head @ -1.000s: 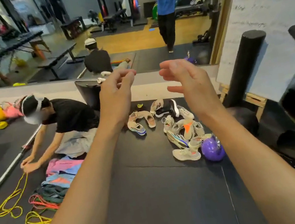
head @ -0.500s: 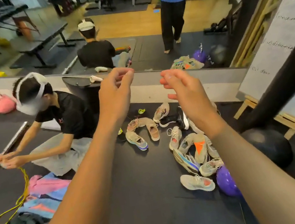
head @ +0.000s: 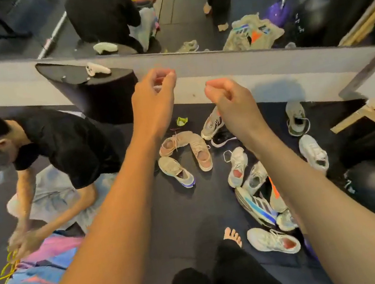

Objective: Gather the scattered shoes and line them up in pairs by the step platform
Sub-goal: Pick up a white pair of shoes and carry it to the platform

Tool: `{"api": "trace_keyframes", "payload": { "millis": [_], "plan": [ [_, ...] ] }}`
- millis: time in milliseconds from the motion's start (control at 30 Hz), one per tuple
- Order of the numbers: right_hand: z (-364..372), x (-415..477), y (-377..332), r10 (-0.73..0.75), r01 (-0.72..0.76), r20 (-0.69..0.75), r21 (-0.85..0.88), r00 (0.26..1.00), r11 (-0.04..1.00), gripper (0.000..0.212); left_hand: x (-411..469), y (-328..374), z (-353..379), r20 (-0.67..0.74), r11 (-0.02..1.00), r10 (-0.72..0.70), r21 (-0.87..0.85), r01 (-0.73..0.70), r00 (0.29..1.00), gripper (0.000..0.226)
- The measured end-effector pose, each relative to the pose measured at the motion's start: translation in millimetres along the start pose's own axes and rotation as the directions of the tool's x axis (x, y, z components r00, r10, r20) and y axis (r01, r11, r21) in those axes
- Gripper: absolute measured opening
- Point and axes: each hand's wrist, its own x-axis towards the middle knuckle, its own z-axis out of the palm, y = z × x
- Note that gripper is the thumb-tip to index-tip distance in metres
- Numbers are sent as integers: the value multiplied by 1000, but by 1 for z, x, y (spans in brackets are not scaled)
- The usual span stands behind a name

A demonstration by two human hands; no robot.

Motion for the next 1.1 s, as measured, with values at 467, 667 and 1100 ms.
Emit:
{"api": "trace_keyframes", "payload": {
  "millis": [467,667,1100],
  "plan": [
    [207,192,425,248,-247,-35,-304,968,920,54,115,-452,188,120,996,-74,53,68,990,17],
    [285,232,602,503,-433,-95,-659,859,615,87,122,-615,265,169,977,-192,127,172,967,13],
    [313,281,682,410,-407,-206,-766,889,498,60,165,-706,297,165,966,-168,223,129,972,7]
  ]
}}
